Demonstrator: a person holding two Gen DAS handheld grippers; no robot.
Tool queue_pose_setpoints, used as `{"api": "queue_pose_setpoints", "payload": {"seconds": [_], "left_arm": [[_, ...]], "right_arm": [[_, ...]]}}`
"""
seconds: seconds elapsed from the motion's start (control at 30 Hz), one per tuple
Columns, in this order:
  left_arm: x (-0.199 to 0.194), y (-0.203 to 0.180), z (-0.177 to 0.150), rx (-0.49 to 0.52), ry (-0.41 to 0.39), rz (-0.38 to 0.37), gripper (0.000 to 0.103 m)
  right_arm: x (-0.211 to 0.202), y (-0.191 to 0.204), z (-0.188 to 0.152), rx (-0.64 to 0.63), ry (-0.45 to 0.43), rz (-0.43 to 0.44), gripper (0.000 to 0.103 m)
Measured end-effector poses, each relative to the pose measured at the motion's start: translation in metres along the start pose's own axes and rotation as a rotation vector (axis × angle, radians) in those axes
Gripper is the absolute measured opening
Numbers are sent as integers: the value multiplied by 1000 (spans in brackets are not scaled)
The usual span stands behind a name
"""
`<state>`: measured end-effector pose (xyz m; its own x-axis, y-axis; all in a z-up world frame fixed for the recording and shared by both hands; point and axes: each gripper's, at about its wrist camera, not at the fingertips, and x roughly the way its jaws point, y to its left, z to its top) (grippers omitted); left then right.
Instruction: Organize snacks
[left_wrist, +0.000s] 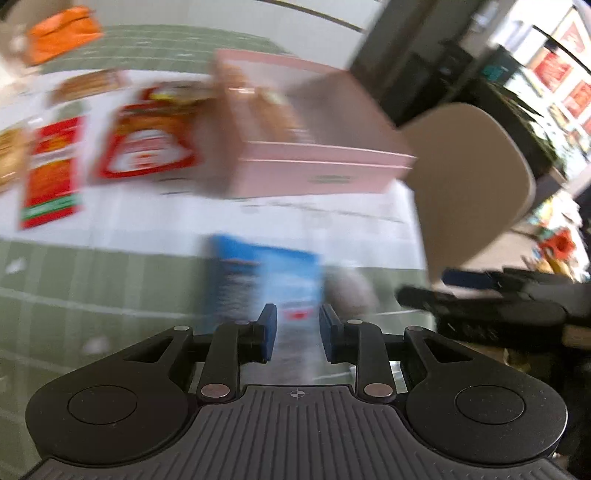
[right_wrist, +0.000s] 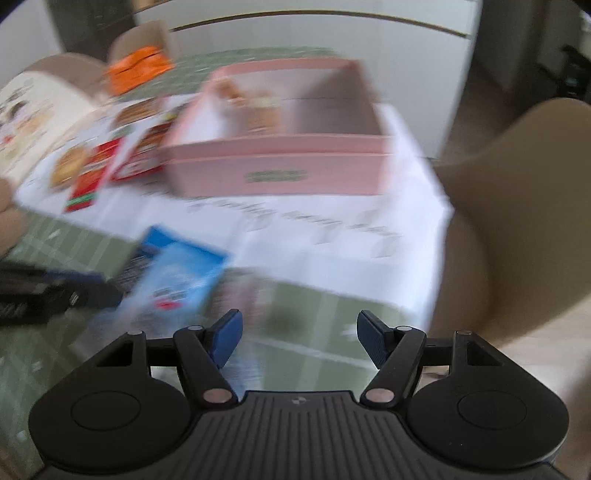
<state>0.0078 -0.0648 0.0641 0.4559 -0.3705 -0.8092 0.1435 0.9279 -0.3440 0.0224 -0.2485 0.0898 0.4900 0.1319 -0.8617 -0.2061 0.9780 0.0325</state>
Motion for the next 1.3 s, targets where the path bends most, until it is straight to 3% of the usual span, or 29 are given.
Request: {"api": "queue_pose_setpoints", "payload": {"seconds": [0.1, 0.2, 0.23, 0.27, 0.43, 0.73, 0.8, 0.93, 1.03, 1.07, 1.17, 1.3], "left_arm": [[27, -26, 6, 45, 35, -14, 28], [53, -45, 8, 89, 76, 42, 29], [61, -51, 8, 113, 87, 72, 31], [65, -56, 7, 132, 93, 87, 40], [75, -78, 8, 201, 85, 112, 43], [83, -84, 14, 188, 49, 109, 41], [87, -89, 18, 197, 52, 116, 47], [95, -108, 12, 326, 46, 158, 55], [94, -110, 4, 405, 18, 176, 48], [93, -107, 4, 396, 4, 170, 42], [84, -88, 6, 291, -4, 87, 41], [68, -69, 3, 207, 8, 34, 40]], "right_arm": [[-4, -22, 8, 53, -21, -55, 69], [-10, -36, 9, 92, -51, -69, 69], [-10, -39, 8, 100, -56, -70, 69], [-10, -40, 7, 106, -56, -68, 69], [-6, -53, -5, 132, -46, -55, 69], [-7, -57, -4, 151, -46, -80, 69], [-7, -59, -2, 164, -48, -94, 69], [-10, -67, -2, 184, -58, -120, 69], [-12, -74, -3, 195, -64, -132, 69], [-12, -76, -4, 201, -65, -132, 69], [-13, -80, -6, 221, -66, -129, 69], [-13, -75, -8, 222, -61, -102, 69]]}}
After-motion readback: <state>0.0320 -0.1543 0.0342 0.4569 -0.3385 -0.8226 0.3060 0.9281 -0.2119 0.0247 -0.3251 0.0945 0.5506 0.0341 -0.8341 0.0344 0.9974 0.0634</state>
